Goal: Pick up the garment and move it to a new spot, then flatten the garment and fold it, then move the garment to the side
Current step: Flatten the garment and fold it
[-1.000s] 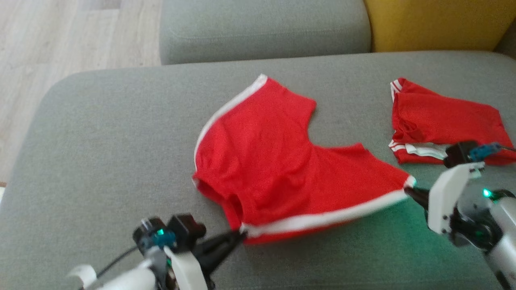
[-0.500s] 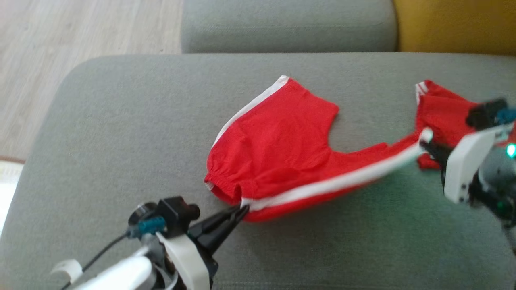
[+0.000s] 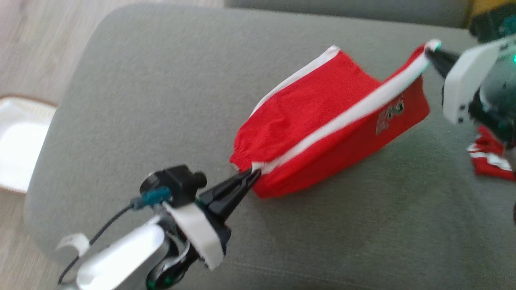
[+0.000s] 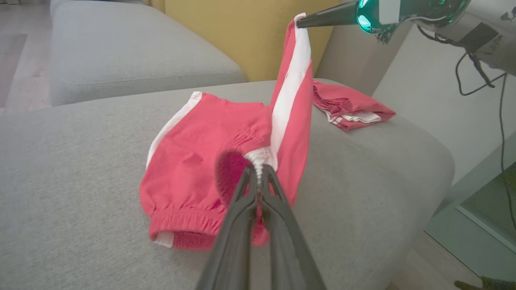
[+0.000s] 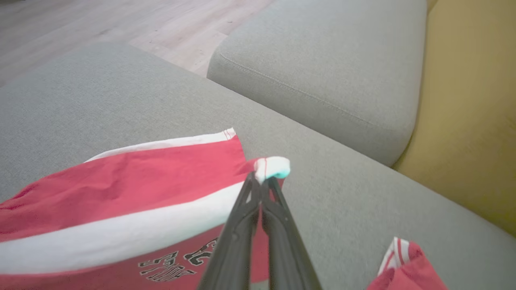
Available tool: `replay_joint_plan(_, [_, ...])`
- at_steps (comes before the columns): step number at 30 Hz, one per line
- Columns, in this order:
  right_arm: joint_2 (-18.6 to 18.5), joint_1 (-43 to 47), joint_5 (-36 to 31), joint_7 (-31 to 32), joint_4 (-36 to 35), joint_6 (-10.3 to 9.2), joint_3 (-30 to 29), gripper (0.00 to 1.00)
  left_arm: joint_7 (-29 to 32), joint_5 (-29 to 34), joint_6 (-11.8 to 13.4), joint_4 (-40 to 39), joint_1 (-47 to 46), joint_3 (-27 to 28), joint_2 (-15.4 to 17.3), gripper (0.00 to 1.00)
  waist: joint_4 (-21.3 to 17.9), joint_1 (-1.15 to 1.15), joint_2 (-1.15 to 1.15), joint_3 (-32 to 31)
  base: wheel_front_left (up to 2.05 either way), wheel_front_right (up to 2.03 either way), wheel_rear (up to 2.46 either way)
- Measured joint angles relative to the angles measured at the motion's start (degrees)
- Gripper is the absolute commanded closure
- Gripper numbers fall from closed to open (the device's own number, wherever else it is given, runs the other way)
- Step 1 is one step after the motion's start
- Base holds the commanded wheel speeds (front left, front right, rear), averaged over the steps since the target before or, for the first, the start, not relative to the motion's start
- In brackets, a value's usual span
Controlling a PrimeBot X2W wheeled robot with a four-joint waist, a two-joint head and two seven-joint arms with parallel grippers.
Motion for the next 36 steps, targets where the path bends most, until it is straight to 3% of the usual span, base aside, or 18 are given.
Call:
replay_joint_plan(15, [0.6,-17.6,-1.3,-5.3,16.7,0.0,12.9,1.0,-3.3,0.0,-2.4,12.1,-7.5,0.9,-8.3,1.0,7.0,0.0,0.0,8.7,0.0,0.0,0.0])
replay_joint_plan(24, [0.9,-23.4,-1.2,-9.4,25.9,0.0,19.1,1.0,-4.4,1.6,-4.3,19.0,-11.0,0.9,-12.9,1.0,9.6,0.0,0.0,12.8,0.0,0.0,0.0])
replay_joint_plan(25, [1.0,-23.8,-1.2,-10.1,26.7,0.0,19.7,0.87,-4.4,1.7,-4.3,19.8,-11.0,1.0,-13.2,1.0,9.7,0.0,0.0,13.1,0.0,0.0,0.0])
replay_joint_plan(26, [1.1,-24.0,-1.2,-11.2,27.3,0.0,20.0,0.03,-4.5,2.1,-4.3,20.5,-11.0,1.1,-13.4,0.93,9.8,0.0,0.0,13.4,0.0,0.0,0.0])
replay_joint_plan(27, [1.4,-24.3,-1.2,-12.4,28.3,0.0,20.0,0.0,-4.8,2.2,-4.3,21.3,-11.0,1.6,-13.7,0.58,9.8,0.0,0.0,13.7,0.0,0.0,0.0])
replay_joint_plan(28, [1.7,-24.8,-1.2,-13.3,29.4,0.0,20.1,0.0,-4.9,2.3,-4.3,21.9,-11.0,2.3,-13.9,0.06,9.8,0.0,0.0,13.8,0.0,0.0,0.0])
replay_joint_plan(29, [2.1,-25.2,-1.2,-14.2,30.3,0.0,20.2,0.0,-4.9,2.6,-4.2,22.6,-11.1,2.7,-13.9,0.0,9.6,0.01,0.0,13.9,0.0,0.0,0.0])
replay_joint_plan(36, [3.7,-26.7,-1.8,-21.7,36.4,0.0,19.6,0.0,-4.9,3.9,-3.3,25.2,-11.6,5.7,-13.9,0.0,7.7,0.0,0.0,13.0,0.0,0.0,0.0])
